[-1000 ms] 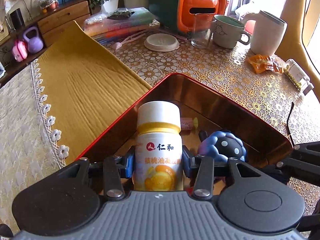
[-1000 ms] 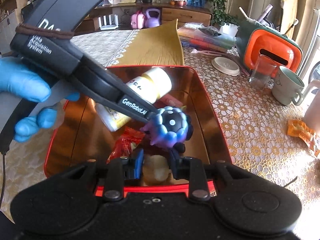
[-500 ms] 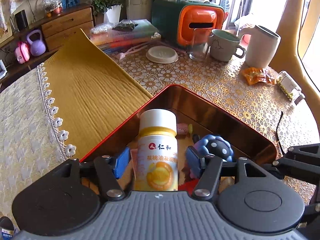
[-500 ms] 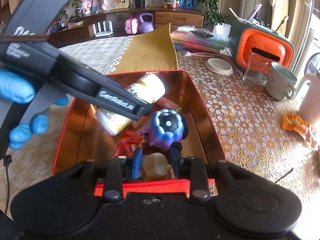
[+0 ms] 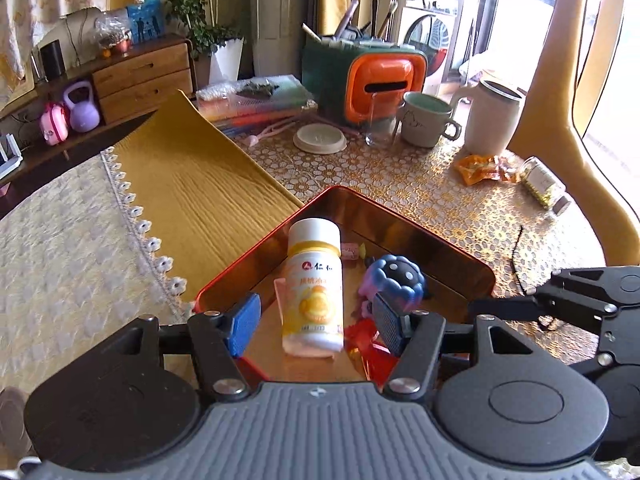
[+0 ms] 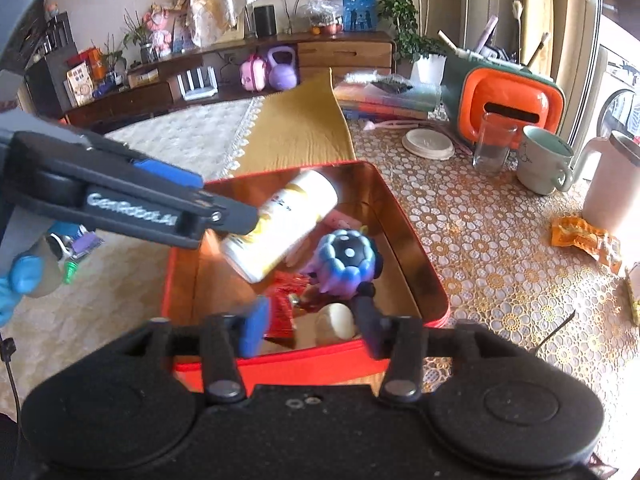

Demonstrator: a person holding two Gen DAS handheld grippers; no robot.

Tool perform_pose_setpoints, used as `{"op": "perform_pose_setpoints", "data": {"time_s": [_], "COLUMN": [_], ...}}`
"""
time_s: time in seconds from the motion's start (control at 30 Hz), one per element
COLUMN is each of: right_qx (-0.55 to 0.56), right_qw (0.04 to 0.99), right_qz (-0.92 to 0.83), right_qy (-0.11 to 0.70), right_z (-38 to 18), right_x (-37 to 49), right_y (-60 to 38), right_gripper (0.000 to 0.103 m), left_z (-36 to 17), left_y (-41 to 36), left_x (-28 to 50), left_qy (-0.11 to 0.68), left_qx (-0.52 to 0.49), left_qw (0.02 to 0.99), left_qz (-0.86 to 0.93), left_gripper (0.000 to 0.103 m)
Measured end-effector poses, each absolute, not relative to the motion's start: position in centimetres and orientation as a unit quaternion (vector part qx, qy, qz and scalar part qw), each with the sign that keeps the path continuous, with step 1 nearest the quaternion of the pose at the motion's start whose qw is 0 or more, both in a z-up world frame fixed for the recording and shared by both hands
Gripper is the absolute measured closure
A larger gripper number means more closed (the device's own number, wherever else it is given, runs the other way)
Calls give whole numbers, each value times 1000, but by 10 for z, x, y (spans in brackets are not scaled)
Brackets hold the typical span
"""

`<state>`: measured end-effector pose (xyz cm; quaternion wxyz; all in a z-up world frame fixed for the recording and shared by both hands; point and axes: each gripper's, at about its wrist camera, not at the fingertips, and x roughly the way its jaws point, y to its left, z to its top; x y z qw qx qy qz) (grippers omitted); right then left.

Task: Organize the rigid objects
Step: 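Lower both items into the red box and open both tools to release them, then withdraw both tools from the red box back over the table items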

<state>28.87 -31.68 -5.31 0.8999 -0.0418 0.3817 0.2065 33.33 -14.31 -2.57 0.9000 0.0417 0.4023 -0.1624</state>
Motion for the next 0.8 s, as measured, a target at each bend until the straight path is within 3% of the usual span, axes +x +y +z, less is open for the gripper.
{"op": "perform_pose_setpoints", "data": {"time_s": [0.27, 0.33, 0.4, 0.47, 0.63, 0.73, 0.8], "right_qx": [-39, -37, -35, -33, -30, -35, -39], "right_qw": [904, 905, 905, 908, 910, 910, 910], "right_qz": [214, 215, 218, 218, 229, 238, 246], "right_qy": [367, 365, 363, 355, 345, 337, 333], "right_z": [-36, -32, -28, -24, -13, -7, -4], "right_x": [263, 257, 251, 243, 228, 217, 211], "right_y": [-304, -300, -296, -292, -280, -270, -262], "right_gripper": [40, 40, 30, 22, 20, 15, 11], "left_z": [-5, -1, 3, 8, 17, 22, 24], "left_y": [-112, -101, -90, -78, -48, -28, -14], "left_x": [291, 281, 271, 261, 238, 223, 215], "left_qy": [389, 387, 379, 372, 365, 356, 352], "left_qx": [36, 31, 29, 28, 16, 12, 4], "left_qw": [908, 909, 913, 917, 923, 928, 930], "left_qz": [-153, -149, -144, -139, -124, -111, -106], "left_gripper": [42, 35, 28, 28, 28, 19, 19]}}
